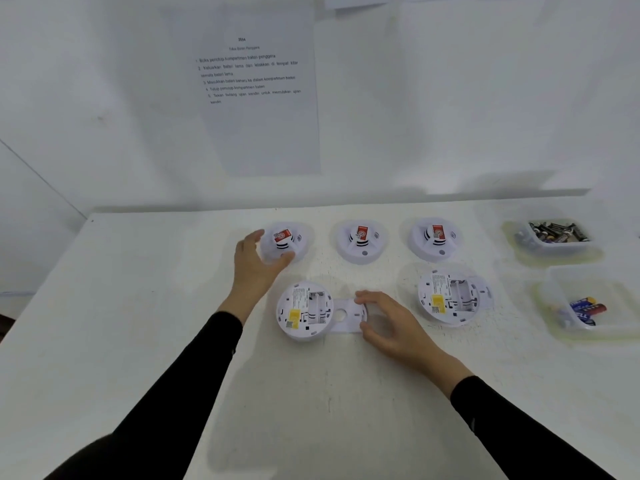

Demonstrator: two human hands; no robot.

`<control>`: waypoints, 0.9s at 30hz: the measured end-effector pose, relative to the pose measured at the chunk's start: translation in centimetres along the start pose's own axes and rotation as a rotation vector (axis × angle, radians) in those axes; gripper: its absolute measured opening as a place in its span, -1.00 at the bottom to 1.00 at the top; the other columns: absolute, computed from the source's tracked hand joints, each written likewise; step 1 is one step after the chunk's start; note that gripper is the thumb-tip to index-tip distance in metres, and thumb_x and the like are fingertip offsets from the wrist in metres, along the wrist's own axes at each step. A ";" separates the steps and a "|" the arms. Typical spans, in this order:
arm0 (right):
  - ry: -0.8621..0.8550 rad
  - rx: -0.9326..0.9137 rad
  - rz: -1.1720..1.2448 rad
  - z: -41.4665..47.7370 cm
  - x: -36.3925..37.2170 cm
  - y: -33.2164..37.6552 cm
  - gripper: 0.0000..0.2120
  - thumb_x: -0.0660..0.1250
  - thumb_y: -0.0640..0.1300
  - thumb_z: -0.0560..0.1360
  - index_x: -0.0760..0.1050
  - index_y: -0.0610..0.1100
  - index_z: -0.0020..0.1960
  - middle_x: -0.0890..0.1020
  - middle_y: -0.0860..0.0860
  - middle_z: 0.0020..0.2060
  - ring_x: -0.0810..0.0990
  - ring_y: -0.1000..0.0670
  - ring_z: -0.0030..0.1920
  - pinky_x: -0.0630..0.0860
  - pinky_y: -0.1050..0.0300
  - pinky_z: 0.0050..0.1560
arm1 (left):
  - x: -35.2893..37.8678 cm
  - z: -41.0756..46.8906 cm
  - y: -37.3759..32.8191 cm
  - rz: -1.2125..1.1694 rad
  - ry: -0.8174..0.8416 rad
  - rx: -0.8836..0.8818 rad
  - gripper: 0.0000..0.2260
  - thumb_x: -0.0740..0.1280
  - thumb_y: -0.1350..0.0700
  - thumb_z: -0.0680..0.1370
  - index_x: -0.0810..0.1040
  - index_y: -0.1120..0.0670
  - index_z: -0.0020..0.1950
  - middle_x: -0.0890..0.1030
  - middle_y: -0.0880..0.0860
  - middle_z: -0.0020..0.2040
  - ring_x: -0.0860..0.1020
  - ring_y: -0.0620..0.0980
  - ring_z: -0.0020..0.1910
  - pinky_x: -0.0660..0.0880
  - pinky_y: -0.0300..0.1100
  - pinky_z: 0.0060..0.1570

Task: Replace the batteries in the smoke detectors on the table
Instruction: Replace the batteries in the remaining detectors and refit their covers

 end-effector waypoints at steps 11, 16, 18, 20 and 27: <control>-0.066 -0.008 0.097 0.3 -2.1 1.2 -0.71 0.32 -0.23 0.51 0.49 -0.05 0.22 0.50 0.08 0.28 0.45 0.13 0.33 0.40 0.13 0.34 | 2.6 4.2 -1.6 0.184 0.134 0.010 -0.05 0.58 -0.19 0.31 0.19 0.10 0.54 0.36 0.06 0.45 0.31 0.09 0.45 0.21 -0.01 0.45; -0.192 -0.032 0.153 0.1 -7.3 2.8 -0.71 0.24 -0.36 0.53 0.54 -0.05 0.12 0.54 0.06 0.20 0.56 0.11 0.18 0.48 0.27 0.19 | 4.1 -2.6 -9.4 -0.786 0.492 -0.102 -0.43 0.49 -0.13 0.33 0.51 0.07 0.28 0.63 0.03 0.19 0.56 0.03 0.23 0.54 -0.16 0.10; -0.271 -0.045 0.188 -0.1 -10.3 3.6 -0.73 0.24 -0.36 0.55 0.56 -0.08 0.12 0.55 0.04 0.18 0.56 0.11 0.16 0.48 0.32 0.12 | 5.9 -6.0 -12.3 -1.071 0.677 -0.176 -0.53 0.45 -0.01 0.39 0.58 0.14 0.25 0.62 0.16 0.25 0.58 0.14 0.23 0.58 -0.04 0.12; -0.355 -0.088 0.179 -0.6 -13.4 4.3 -0.80 0.27 -0.29 0.56 0.57 -0.15 0.14 0.56 0.03 0.14 0.56 0.11 0.16 0.50 0.31 0.09 | 8.2 -8.9 -14.1 -1.256 0.771 -0.252 -0.44 0.52 0.00 0.29 0.61 0.18 0.25 0.55 0.26 0.32 0.53 0.28 0.27 0.52 0.12 0.23; -0.411 -0.101 -0.127 -4.7 -20.1 2.7 -0.43 0.37 0.25 0.38 0.54 -0.03 0.28 0.48 0.08 0.13 0.38 0.11 0.15 0.30 0.36 0.22 | 17.9 -15.1 -18.3 -1.318 0.856 -0.300 -0.43 0.27 -0.10 0.45 0.49 0.17 0.39 0.50 0.29 0.32 0.52 0.31 0.23 0.37 0.16 0.32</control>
Point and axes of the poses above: each hand's wrist, its own z-axis towards the middle knuckle, its own x-axis out of the palm, y = z × x, the point moved 3 cm from there along z, towards the middle knuckle
